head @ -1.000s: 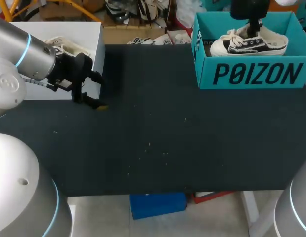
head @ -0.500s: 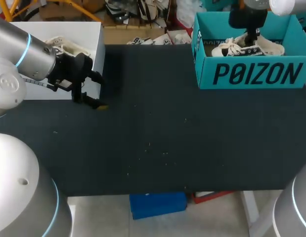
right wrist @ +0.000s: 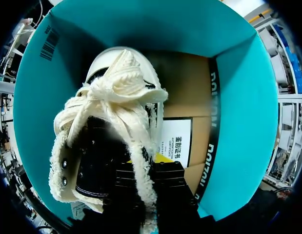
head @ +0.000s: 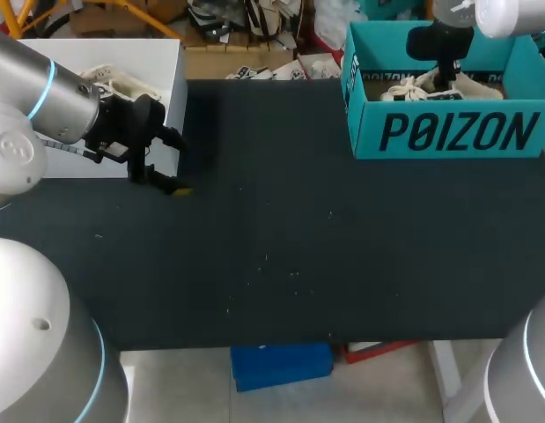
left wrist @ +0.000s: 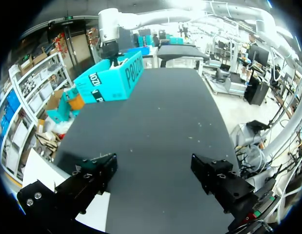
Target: Take the shoe out of the shoebox, open the shoe tongue, remove and reinsert the insole, then place the shoe into the shoebox
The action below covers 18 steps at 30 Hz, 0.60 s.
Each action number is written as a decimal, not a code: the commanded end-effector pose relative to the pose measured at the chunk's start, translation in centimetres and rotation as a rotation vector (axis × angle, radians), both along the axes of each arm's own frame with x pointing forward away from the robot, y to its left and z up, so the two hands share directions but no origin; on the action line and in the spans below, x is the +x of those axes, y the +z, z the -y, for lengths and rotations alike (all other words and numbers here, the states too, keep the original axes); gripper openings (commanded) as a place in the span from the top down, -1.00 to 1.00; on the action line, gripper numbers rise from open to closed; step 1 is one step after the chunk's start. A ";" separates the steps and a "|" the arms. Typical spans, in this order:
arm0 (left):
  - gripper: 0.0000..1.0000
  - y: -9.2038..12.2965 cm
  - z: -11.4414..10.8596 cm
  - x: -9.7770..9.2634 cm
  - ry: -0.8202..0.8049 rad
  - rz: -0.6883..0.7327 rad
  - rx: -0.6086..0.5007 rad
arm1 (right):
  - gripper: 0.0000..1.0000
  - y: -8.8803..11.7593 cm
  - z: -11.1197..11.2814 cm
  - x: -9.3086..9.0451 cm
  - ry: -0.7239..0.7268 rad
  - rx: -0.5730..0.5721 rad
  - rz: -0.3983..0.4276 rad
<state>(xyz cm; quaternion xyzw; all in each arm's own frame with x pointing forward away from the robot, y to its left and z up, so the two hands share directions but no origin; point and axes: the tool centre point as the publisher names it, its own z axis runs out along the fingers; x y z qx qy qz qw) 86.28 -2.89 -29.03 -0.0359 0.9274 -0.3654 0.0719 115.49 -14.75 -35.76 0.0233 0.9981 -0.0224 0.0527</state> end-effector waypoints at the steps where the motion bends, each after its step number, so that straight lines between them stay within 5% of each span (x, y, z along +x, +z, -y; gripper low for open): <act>1: -1.00 0.0 0.1 -0.1 0.003 0.000 0.005 | 1.00 -0.7 0.0 0.7 0.004 0.003 -0.016; 7: -1.00 0.0 0.1 -0.1 0.003 0.000 0.005 | 1.00 -1.1 0.0 0.5 0.010 0.005 -0.029; 9: -1.00 0.0 0.1 -0.1 0.003 0.000 0.005 | 0.35 -1.1 -0.1 0.4 0.013 0.007 -0.035; 12: -1.00 0.0 0.1 -0.1 0.003 0.000 0.005 | -0.15 -1.1 -0.1 0.3 0.010 0.009 -0.040; 18: -1.00 0.0 0.1 -0.1 0.003 0.000 0.005 | 0.16 -0.1 0.2 0.0 0.001 -0.004 -0.039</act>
